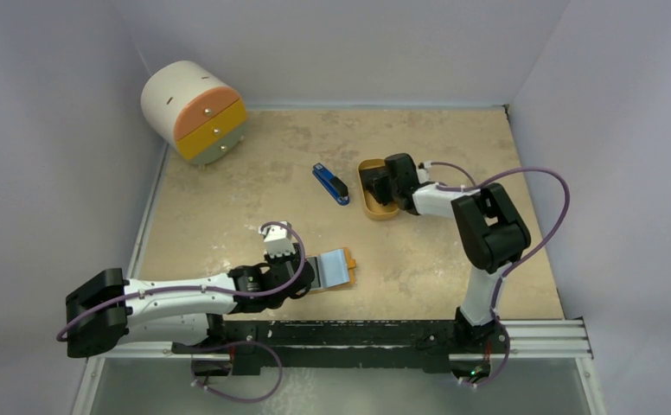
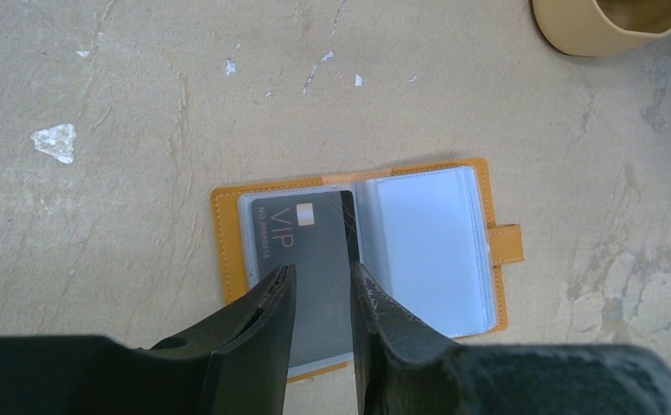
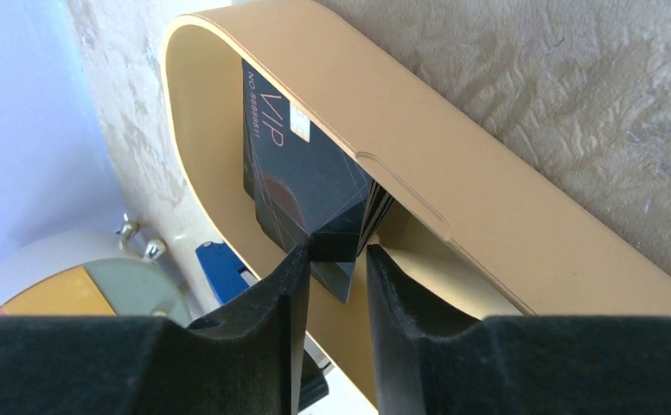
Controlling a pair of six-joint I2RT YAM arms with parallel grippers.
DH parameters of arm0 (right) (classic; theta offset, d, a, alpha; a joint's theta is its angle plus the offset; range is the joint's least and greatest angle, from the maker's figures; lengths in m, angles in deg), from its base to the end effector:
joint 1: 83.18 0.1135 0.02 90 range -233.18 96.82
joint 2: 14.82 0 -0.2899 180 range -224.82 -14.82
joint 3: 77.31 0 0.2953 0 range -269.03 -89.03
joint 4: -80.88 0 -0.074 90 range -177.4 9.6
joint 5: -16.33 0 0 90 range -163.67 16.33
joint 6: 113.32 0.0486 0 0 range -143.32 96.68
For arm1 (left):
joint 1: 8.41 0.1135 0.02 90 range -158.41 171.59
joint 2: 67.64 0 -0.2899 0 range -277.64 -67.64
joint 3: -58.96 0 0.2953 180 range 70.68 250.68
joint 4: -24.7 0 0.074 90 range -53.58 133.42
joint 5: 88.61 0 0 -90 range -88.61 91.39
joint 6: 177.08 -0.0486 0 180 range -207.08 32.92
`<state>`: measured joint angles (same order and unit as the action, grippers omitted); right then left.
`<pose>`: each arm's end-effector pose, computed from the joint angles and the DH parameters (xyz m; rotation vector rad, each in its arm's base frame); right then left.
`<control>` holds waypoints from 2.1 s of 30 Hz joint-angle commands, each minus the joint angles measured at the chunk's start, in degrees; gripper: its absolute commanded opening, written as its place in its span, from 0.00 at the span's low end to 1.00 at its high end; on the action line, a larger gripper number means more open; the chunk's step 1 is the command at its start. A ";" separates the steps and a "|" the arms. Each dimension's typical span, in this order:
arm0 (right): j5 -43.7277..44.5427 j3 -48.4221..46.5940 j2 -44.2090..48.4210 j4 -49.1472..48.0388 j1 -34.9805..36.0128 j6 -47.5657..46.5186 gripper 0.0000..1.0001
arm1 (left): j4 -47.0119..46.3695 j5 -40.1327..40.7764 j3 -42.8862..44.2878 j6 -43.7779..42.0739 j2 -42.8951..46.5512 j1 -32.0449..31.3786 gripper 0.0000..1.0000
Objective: Put the credit cards into the card holder
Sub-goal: Pick up the credit card from the storage box.
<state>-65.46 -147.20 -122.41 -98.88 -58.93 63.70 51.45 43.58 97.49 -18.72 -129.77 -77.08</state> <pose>0.4018 0.1734 0.1342 1.3101 1.9874 0.8627 0.1123 -0.1980 0.1668 -0.2985 2.1898 -0.4250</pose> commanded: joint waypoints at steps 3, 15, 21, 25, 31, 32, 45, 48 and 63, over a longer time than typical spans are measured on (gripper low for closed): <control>1.41 2.10 2.91 0.54 -0.34 0.34 0.30 | -1.66 0.52 1.30 0.37 0.52 -0.07 0.29; 2.16 4.24 4.93 -0.44 -0.29 -0.02 0.25 | -2.10 -0.09 1.09 0.78 0.17 -0.07 0.29; 2.47 4.29 5.43 -0.85 -0.28 -0.70 0.21 | -2.20 -0.23 1.11 0.90 0.08 -0.07 0.29; 2.85 4.20 5.93 -0.76 -0.31 -1.38 0.18 | -2.28 -0.28 1.20 0.82 -0.18 -0.07 0.29; 3.76 3.99 7.50 -0.23 -0.28 -2.09 0.16 | -2.54 -0.28 1.19 0.72 -0.36 -0.07 0.29; 3.83 3.95 7.77 -0.09 -0.29 -2.26 0.16 | -2.58 -0.28 1.17 0.72 -0.42 -0.07 0.29; 4.91 3.74 9.35 0.07 -0.26 -3.64 0.09 | -2.63 -0.35 1.05 0.81 -0.45 -0.07 0.28; 4.53 3.30 9.26 0.01 -0.30 -4.24 0.07 | -2.55 -0.21 1.10 0.81 -0.29 -0.07 0.28; 6.48 1.78 13.35 0.74 -0.31 -7.70 0.00 | -1.67 0.61 1.52 0.30 0.52 -0.07 0.28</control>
<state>-62.58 -143.29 -113.90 -99.47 -58.93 58.59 50.68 42.58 97.49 -18.68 -130.10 -77.08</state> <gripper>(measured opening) 0.005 0.284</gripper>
